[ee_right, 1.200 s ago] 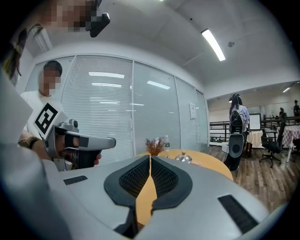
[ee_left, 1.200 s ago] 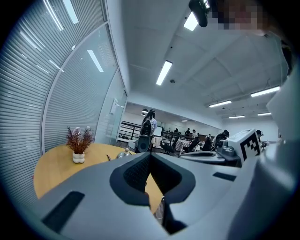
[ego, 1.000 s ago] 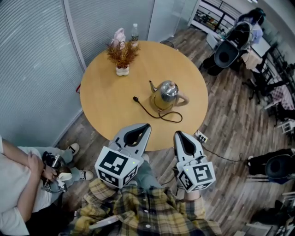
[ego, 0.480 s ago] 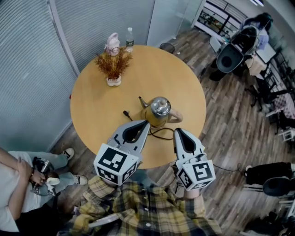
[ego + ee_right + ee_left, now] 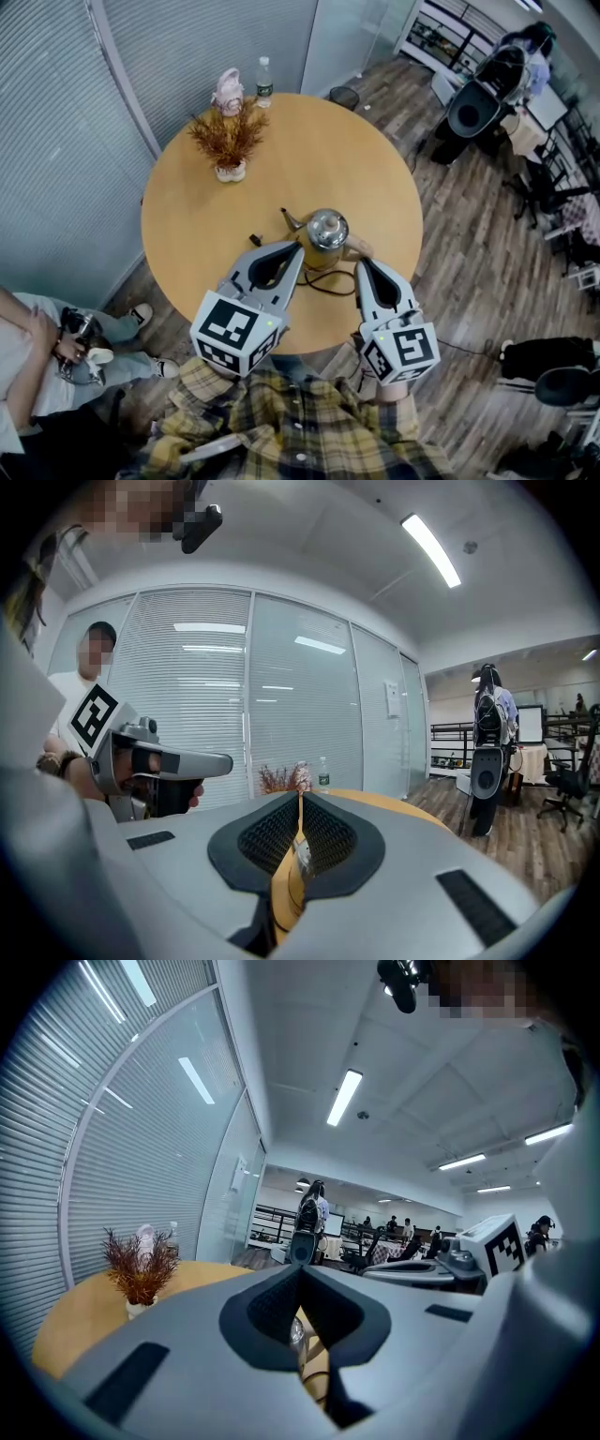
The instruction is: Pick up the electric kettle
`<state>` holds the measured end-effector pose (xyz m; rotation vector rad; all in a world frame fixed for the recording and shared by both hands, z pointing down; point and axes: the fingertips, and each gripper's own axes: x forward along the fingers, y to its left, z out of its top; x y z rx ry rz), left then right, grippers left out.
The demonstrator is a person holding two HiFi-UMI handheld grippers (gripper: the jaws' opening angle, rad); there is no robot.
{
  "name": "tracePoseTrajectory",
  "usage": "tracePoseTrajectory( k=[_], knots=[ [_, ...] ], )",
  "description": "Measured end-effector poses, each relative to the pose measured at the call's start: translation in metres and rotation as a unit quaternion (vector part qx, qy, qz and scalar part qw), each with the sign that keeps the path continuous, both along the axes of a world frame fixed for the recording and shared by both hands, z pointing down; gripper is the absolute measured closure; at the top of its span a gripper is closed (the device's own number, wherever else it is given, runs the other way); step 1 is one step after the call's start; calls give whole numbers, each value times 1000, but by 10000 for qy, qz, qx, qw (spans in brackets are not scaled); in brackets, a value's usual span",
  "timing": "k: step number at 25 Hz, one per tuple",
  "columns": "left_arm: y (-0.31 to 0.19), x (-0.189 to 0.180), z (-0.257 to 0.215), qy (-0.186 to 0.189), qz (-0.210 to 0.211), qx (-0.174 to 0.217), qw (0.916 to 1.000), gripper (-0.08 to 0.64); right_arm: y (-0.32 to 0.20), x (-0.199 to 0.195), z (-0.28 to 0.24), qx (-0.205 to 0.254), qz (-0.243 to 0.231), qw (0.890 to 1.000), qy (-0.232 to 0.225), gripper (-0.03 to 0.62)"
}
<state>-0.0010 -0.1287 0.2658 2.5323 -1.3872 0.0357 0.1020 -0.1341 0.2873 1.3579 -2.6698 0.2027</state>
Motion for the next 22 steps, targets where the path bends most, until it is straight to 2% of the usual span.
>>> tracePoseTrajectory(
  k=[11,22],
  knots=[
    [-19,-3,9,-44,146,-63,9999,558,-18,0,8,2,280,9996,-23,555],
    [-34,-6,33,-95,102,-201,9997,558,-35,6,26,-40,316,9995,-41,554]
  ],
)
